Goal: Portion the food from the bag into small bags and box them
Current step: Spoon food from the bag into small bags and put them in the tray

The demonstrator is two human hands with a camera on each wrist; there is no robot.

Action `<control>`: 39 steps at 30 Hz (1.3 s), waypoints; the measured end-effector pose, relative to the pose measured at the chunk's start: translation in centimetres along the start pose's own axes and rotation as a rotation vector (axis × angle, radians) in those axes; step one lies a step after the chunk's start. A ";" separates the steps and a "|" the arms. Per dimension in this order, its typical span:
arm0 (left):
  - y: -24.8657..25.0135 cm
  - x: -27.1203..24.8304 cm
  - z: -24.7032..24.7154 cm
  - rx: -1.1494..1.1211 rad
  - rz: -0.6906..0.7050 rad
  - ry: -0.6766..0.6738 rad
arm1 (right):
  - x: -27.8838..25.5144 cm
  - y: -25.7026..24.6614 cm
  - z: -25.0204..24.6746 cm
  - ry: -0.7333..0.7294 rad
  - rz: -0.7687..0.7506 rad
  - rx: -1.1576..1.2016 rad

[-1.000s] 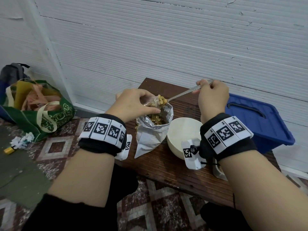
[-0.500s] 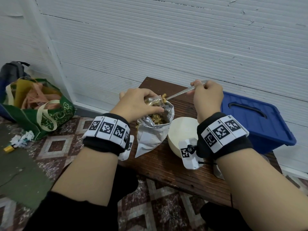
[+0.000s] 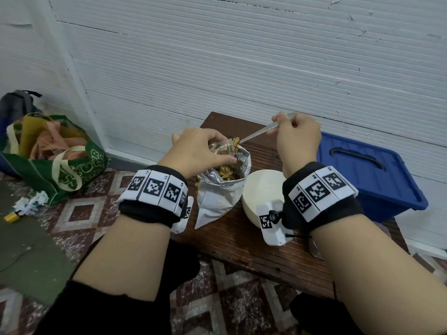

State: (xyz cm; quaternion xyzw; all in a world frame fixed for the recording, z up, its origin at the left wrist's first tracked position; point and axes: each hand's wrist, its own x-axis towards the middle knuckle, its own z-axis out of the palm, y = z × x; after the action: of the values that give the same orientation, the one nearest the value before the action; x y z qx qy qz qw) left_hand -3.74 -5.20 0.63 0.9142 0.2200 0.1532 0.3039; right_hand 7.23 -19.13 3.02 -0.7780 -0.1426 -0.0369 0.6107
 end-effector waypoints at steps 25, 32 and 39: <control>-0.7 -0.1 -0.1 -0.240 -0.068 0.081 | -0.4 -2.6 -1.5 0.031 -0.432 0.169; -0.7 -0.3 -0.5 -0.340 -0.058 0.083 | -0.2 -1.9 -2.2 0.219 -0.353 0.193; 0.0 -0.7 -1.1 -0.459 0.007 0.108 | -0.6 0.4 -2.3 0.162 -0.221 0.000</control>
State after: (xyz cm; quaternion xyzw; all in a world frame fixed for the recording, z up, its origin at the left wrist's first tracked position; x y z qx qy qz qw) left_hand -4.79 -5.02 1.37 0.8124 0.1923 0.2488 0.4910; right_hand 6.99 -21.51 3.03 -0.7522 -0.1776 -0.1667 0.6123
